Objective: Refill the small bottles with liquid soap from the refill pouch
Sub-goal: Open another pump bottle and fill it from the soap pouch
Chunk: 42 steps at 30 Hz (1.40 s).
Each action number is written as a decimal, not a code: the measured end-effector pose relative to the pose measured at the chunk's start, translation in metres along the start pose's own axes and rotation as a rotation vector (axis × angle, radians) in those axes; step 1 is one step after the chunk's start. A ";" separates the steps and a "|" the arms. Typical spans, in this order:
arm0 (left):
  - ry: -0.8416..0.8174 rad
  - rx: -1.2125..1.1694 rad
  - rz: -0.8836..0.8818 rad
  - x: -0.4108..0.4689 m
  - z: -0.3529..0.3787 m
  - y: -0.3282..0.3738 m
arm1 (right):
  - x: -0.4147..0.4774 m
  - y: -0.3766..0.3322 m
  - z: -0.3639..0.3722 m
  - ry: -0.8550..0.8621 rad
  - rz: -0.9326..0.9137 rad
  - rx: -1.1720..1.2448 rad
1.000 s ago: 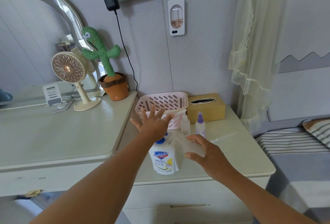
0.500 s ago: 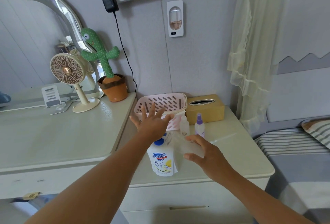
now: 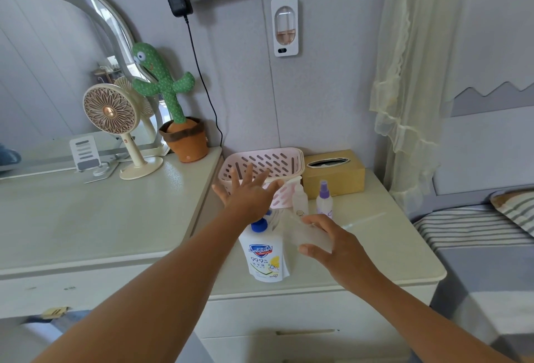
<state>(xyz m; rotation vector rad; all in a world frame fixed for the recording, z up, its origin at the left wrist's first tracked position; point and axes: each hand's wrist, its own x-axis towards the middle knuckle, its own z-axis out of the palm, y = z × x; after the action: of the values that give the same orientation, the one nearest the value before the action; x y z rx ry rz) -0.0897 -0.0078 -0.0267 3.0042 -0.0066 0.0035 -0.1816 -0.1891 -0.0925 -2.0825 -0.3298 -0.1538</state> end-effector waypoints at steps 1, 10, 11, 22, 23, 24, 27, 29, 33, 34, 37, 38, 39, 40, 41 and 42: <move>-0.019 -0.013 -0.008 0.000 0.004 0.000 | -0.001 0.003 0.002 0.000 0.003 0.003; -0.021 -0.021 -0.015 -0.003 0.000 0.002 | -0.003 0.001 0.003 -0.001 0.013 -0.005; -0.011 -0.016 -0.010 -0.001 -0.003 0.002 | -0.002 0.000 0.001 0.003 0.009 -0.011; -0.065 -0.018 -0.030 -0.005 0.009 0.000 | -0.005 0.006 0.007 -0.010 0.021 0.011; -0.067 -0.011 -0.023 -0.007 0.006 0.001 | -0.005 0.006 0.007 -0.009 0.022 0.010; -0.067 -0.004 -0.012 -0.008 0.003 0.002 | -0.005 0.005 0.006 -0.010 0.022 0.009; -0.045 0.019 0.011 -0.009 -0.006 0.004 | -0.004 0.002 0.002 -0.006 0.017 -0.001; -0.031 0.015 0.001 -0.004 -0.007 0.002 | -0.003 0.000 0.001 -0.006 0.016 -0.005; -0.027 0.006 -0.007 -0.004 -0.002 0.002 | -0.003 0.000 0.003 -0.008 0.022 -0.005; -0.035 0.009 -0.003 -0.005 0.001 0.002 | -0.003 0.002 0.003 -0.009 0.027 0.000; -0.056 -0.017 -0.027 -0.007 0.007 0.000 | -0.005 0.004 0.006 -0.018 0.037 0.011; -0.062 -0.016 -0.030 -0.006 0.008 0.000 | -0.006 0.005 0.006 -0.018 0.035 0.012; -0.066 -0.015 -0.032 -0.006 0.008 0.000 | -0.006 0.005 0.006 -0.017 0.032 0.010; -0.063 -0.012 -0.032 -0.006 0.006 0.000 | -0.006 0.003 0.005 -0.014 0.028 0.007; -0.061 -0.008 -0.031 -0.007 0.003 0.001 | -0.005 0.002 0.004 -0.012 0.027 0.005; -0.051 0.002 -0.027 -0.007 0.000 0.001 | -0.005 0.001 0.003 -0.011 0.024 0.002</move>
<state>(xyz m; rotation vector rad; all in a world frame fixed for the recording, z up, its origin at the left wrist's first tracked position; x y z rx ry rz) -0.0966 -0.0090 -0.0268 3.0048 0.0284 -0.0765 -0.1860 -0.1879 -0.0960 -2.0856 -0.3112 -0.1270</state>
